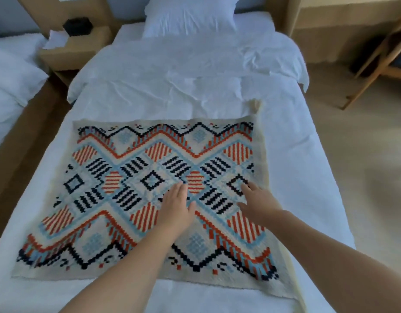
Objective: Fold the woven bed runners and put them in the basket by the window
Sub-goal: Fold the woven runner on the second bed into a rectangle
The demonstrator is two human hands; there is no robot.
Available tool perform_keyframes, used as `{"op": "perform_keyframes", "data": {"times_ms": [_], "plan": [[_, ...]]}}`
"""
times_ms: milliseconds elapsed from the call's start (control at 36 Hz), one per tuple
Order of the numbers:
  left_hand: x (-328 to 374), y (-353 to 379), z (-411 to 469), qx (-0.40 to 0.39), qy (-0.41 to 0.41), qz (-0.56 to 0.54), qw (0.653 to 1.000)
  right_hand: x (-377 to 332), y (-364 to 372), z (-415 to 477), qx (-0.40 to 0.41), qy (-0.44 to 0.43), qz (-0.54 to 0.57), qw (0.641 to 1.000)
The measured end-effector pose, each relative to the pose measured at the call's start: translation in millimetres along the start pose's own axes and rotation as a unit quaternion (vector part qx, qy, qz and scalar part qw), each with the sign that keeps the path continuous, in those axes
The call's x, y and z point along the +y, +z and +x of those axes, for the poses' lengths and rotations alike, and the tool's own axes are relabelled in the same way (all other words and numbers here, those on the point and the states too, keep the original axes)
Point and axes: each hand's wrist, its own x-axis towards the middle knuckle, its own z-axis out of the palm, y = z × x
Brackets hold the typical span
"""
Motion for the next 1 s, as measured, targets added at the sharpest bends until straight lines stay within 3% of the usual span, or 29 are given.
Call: {"op": "perform_keyframes", "data": {"times_ms": [250, 500, 722, 1000], "plan": [[-45, 62, 153, -0.057, 0.054, 0.045, 0.996, 3, 77, 99, -0.054, 0.066, -0.044, 0.995], [-44, 120, 286, -0.011, 0.127, 0.12, 0.985, 29, 112, 207, 0.029, 0.065, -0.069, 0.995], [-30, 145, 366, 0.083, 0.149, 0.133, 0.976, 81, 83, 284, 0.086, 0.055, -0.116, 0.988], [-23, 158, 413, 0.112, 0.137, 0.128, 0.976, 137, 9, 384, 0.135, 0.059, -0.128, 0.981]]}}
